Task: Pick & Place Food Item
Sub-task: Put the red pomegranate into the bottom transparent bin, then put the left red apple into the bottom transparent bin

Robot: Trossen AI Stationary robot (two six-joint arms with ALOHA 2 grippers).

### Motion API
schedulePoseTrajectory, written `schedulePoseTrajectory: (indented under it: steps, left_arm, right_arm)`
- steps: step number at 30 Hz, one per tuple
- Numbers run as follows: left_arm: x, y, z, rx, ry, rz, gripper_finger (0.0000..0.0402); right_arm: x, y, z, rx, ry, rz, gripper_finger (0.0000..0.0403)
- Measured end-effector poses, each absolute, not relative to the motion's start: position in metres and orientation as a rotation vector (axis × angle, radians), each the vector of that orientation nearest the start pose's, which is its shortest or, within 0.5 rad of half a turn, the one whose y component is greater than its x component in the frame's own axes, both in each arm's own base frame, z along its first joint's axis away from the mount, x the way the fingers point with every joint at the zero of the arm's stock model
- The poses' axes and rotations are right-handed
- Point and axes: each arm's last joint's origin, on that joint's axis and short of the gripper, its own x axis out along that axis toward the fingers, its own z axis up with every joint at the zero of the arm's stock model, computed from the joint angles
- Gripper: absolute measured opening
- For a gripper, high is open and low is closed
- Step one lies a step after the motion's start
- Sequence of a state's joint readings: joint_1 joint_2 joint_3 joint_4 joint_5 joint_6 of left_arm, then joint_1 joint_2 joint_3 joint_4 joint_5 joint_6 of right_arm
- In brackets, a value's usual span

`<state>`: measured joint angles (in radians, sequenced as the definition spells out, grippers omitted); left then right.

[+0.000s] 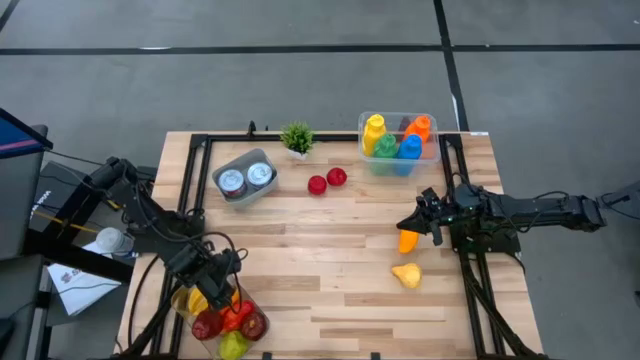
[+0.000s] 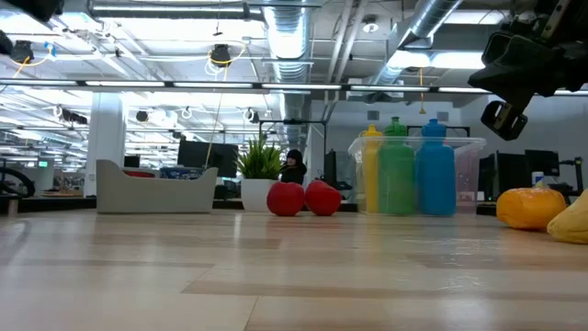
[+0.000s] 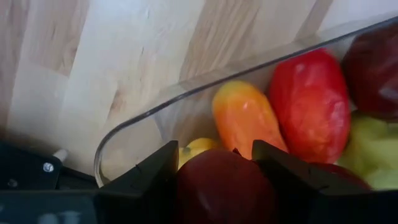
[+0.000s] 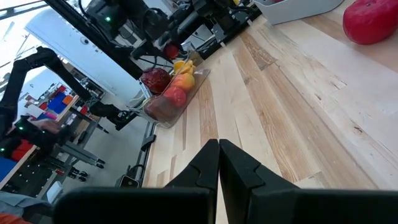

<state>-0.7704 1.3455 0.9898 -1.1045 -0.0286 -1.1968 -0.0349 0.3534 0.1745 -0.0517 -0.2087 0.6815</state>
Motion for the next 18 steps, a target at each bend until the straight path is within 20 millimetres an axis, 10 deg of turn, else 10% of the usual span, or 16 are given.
schedulePoseTrajectory:
  steps: [18]
  left_arm:
    - [0.1597, -0.1525, 0.2312, -0.392, 1.455, 0.29, 0.0303]
  right_arm:
    - [0.1177, 0.0019, 0.1884, 0.705, 0.279, 0.088, 0.0006]
